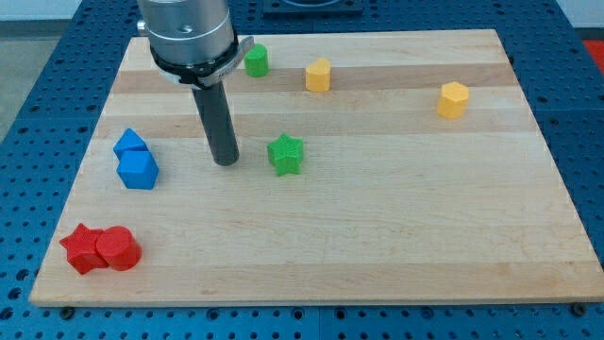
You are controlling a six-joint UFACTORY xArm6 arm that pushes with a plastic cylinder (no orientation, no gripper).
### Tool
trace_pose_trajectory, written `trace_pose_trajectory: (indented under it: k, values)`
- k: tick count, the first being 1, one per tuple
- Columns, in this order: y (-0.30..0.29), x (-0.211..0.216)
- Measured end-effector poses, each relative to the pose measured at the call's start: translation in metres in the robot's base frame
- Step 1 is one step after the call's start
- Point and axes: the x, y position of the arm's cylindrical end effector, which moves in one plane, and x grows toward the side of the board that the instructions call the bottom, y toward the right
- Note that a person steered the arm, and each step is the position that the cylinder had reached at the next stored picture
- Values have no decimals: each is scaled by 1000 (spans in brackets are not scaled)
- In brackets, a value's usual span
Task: Push the green star to the center right
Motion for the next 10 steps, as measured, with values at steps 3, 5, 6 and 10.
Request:
trace_pose_trajectory:
  k: [3,5,6,10]
  values:
    - [80,4]
    - [197,4]
    - [257,5]
    - [189,3]
